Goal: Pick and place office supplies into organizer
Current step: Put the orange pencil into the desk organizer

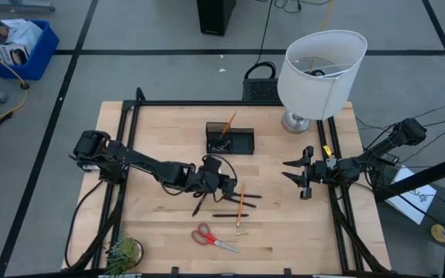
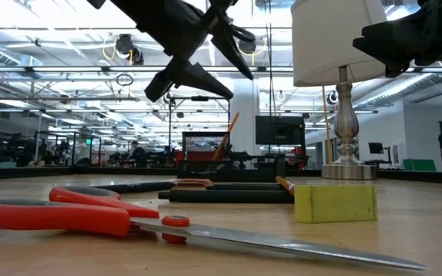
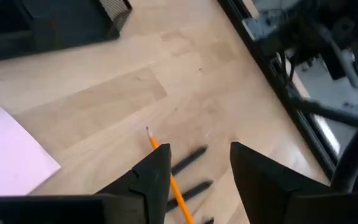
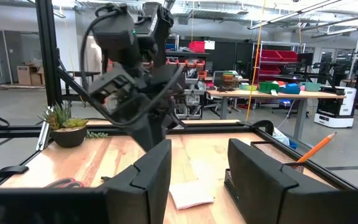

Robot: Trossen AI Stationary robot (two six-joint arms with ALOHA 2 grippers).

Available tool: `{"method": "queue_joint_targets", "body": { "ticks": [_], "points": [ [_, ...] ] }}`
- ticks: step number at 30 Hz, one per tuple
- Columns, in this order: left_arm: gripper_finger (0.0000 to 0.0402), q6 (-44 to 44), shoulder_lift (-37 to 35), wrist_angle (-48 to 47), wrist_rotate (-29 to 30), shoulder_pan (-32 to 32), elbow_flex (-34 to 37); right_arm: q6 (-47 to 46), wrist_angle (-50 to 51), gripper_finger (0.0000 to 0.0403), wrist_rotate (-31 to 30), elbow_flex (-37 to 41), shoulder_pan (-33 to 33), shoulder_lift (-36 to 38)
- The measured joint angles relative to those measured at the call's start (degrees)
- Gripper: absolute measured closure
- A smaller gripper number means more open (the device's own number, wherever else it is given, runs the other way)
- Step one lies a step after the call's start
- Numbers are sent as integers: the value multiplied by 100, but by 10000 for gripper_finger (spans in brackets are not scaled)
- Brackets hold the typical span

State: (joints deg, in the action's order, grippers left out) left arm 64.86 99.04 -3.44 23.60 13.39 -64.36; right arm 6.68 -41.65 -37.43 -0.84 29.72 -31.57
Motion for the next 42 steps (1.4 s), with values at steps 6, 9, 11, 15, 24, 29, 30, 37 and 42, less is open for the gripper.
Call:
{"method": "queue_joint_targets", "body": {
  "ticks": [6,9,11,15,24,29,30,37,42],
  "points": [
    [220,252,-6,-143,43,141,42,0,4,250,0,-1,0,0],
    [220,-120,-141,-409,69,209,42,0,4,250,-1,-1,2,2],
    [219,-80,-184,-479,105,259,40,0,4,250,-1,-1,1,0],
    [219,13,-162,-497,318,378,44,0,7,250,0,-1,0,2],
    [219,492,154,-569,335,479,55,0,20,250,0,-2,0,2],
    [220,357,460,108,90,352,-22,0,50,250,0,-1,1,2],
    [219,306,512,69,-27,287,-65,0,35,250,-2,-1,2,-4],
    [215,434,1132,-562,-902,-83,-761,0,12,250,-2,-2,0,-36],
    [178,480,1543,-1246,-1113,-208,-1524,2,-3,250,-1,0,1,-71]
  ]
}}
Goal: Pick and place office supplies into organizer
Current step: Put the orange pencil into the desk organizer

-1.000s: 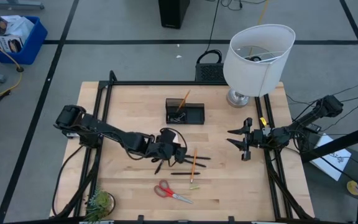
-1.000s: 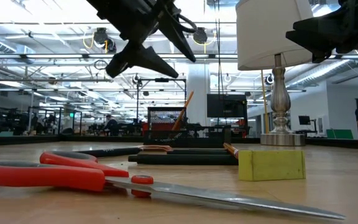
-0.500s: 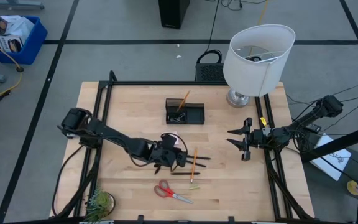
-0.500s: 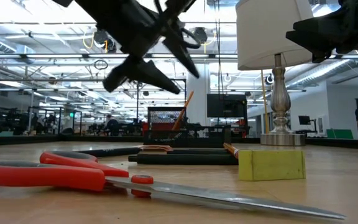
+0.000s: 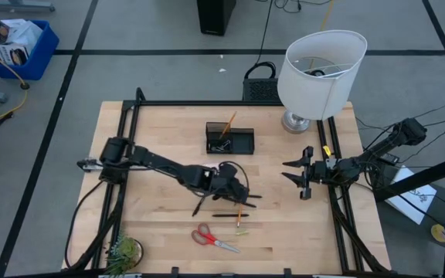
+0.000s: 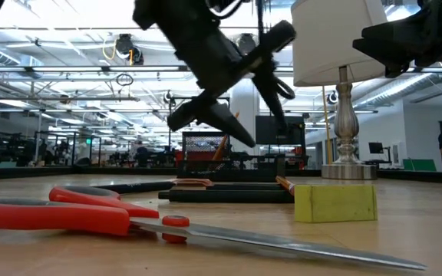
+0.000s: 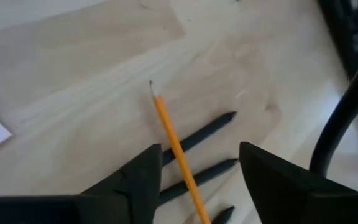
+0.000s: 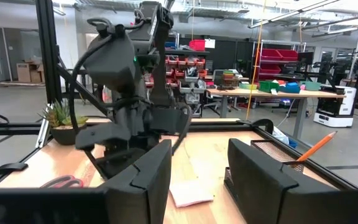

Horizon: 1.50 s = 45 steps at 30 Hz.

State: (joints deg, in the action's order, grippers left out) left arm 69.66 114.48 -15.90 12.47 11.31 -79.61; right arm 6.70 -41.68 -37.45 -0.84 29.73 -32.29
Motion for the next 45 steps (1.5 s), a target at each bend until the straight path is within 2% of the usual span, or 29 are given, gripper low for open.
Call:
{"method": "queue_joint_targets", "body": {
  "ticks": [5,8,11,18,31,45],
  "points": [
    [132,18,363,-702,43,-43,-766,0,35,250,1,-2,1,-23],
    [121,-7,549,-898,53,-126,-1028,-1,29,250,1,-1,0,-35],
    [124,-27,685,-1182,-105,-241,-1199,-1,27,250,1,-1,-2,-43],
    [146,-267,782,-1189,-660,-534,-1264,0,27,250,2,0,-2,-51],
    [151,-467,837,-1151,-667,-559,-1264,-1,31,250,2,0,0,-52],
    [158,-463,1221,-1082,-762,-629,-1264,-2,32,250,1,0,-1,-70]
  ]
}}
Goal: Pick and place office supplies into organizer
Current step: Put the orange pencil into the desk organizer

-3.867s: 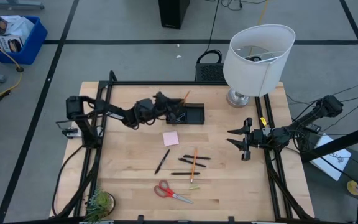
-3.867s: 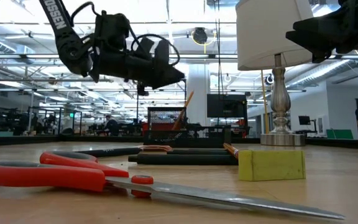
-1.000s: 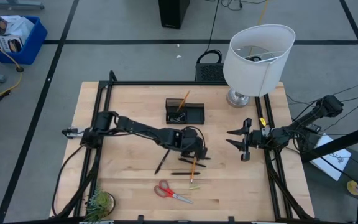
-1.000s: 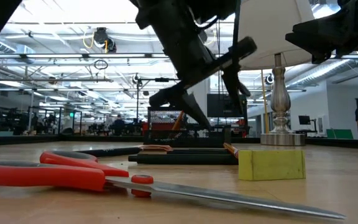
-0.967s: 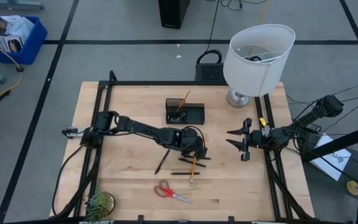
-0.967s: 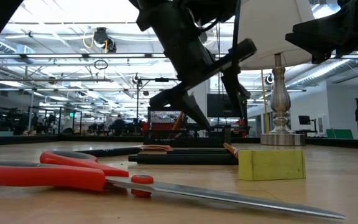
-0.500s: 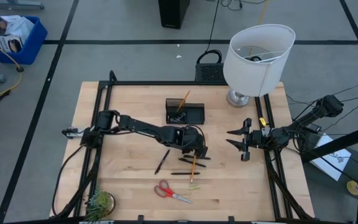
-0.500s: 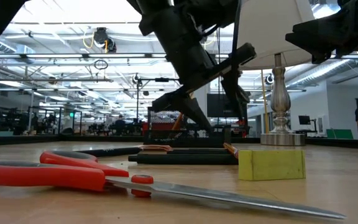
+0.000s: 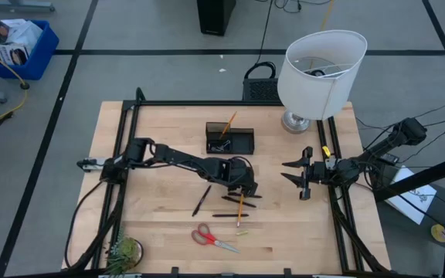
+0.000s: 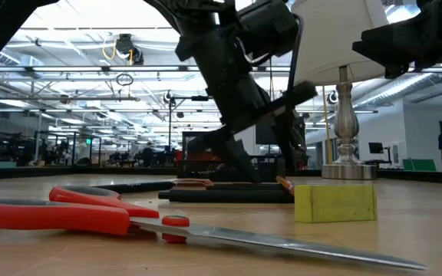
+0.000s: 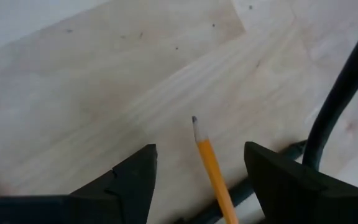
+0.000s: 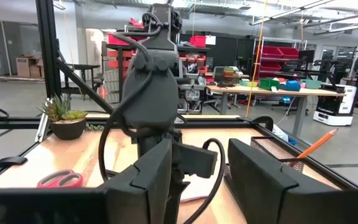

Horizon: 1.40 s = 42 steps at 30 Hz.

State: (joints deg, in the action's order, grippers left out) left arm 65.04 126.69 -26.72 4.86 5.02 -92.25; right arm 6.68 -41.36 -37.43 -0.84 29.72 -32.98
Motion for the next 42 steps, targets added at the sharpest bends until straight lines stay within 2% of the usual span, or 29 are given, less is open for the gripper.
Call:
{"method": "queue_joint_targets", "body": {
  "ticks": [7,24,26,31,35,42],
  "points": [
    [198,0,90,-26,106,-9,-15,2,-3,250,0,0,2,-1],
    [388,-86,125,-166,204,-7,-9,0,-3,250,-2,0,0,-1],
    [391,-159,121,-170,206,-7,-9,2,-3,250,0,-2,0,-1],
    [367,-697,-15,-310,120,20,20,0,-1,250,0,0,0,-1],
    [368,-1301,-358,-214,821,308,20,0,-3,250,0,-2,0,1],
    [394,-1863,-906,-13,2996,1185,13,2,-1,250,0,-2,1,-4]
  ]
}}
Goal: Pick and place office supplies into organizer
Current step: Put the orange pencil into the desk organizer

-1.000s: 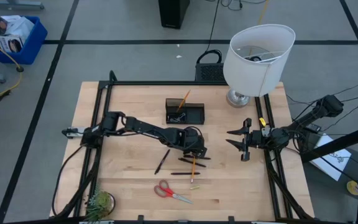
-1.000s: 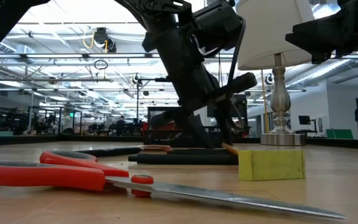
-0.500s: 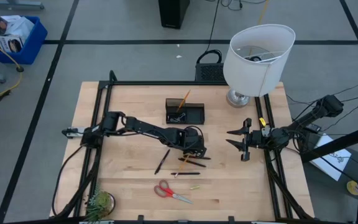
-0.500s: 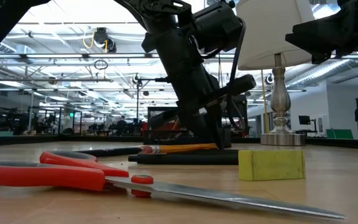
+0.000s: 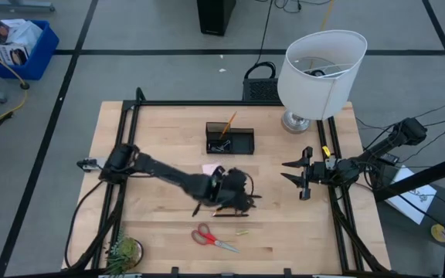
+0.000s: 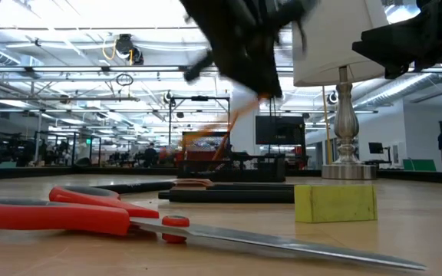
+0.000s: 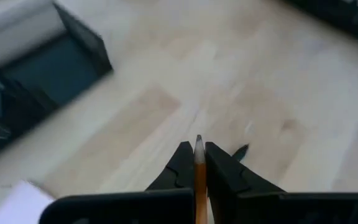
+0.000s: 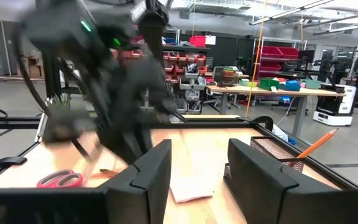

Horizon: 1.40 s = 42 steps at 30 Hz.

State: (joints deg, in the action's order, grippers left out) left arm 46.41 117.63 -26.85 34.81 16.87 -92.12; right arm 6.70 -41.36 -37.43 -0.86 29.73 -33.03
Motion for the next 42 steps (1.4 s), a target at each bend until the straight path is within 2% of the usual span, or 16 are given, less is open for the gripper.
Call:
{"method": "queue_joint_targets", "body": {
  "ticks": [8,13,16,18,22,24,27,34,38,42],
  "points": [
    [361,-98,-508,-144,2064,588,2,-2,-1,250,0,1,0,1],
    [377,-187,-878,-165,2494,483,153,-2,-18,250,-2,0,-1,-3],
    [389,-404,-1188,174,2620,328,680,-2,-12,250,-2,0,-1,-3],
    [390,-646,-1526,792,2588,223,1241,-1,-10,250,-1,2,0,-3],
    [370,-2006,-2297,3114,1820,-162,2671,-2,0,250,0,0,1,-3],
    [360,-2752,-2652,4354,1058,-469,3358,-2,0,250,0,0,-1,-6],
    [360,-3498,-3144,5447,40,-1043,4095,-1,-2,250,0,1,-1,-4],
    [393,-4054,-3502,5806,-1254,-2453,4498,-2,-4,250,-1,1,0,-4],
    [374,-4375,-3516,6057,-2460,-3058,4444,-1,-3,250,0,0,0,-3],
    [351,-4543,-3508,6347,-3201,-3477,4453,-1,-2,250,0,1,-1,-3]
  ]
}}
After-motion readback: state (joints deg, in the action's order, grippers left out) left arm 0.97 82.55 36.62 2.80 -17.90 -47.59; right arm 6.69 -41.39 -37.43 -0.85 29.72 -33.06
